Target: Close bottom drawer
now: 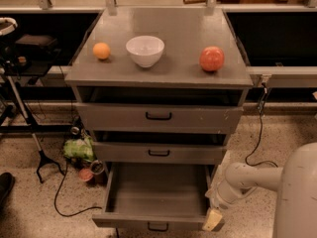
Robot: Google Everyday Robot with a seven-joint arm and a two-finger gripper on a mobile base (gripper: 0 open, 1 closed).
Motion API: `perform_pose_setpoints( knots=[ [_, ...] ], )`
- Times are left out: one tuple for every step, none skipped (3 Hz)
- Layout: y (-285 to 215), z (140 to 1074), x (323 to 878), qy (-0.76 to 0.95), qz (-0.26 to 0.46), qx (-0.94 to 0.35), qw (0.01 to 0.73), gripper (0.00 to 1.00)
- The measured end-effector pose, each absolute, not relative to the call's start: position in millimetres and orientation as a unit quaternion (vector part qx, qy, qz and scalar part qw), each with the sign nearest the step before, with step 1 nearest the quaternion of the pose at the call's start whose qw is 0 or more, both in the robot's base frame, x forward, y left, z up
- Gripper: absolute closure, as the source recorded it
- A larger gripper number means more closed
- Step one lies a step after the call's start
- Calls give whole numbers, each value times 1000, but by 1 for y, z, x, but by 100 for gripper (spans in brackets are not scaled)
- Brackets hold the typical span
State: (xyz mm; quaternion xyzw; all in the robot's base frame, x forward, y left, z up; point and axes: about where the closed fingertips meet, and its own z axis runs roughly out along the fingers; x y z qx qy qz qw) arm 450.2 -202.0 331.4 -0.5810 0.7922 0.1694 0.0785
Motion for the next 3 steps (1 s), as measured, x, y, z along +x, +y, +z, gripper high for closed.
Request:
perform_pose_setpoints(
  knots=[
    [-222,292,437,804,181,-562,64,42],
    [-243,262,419,813,194,-547,52,65],
    [-256,229,398,811,213,-544,31,96]
  ],
)
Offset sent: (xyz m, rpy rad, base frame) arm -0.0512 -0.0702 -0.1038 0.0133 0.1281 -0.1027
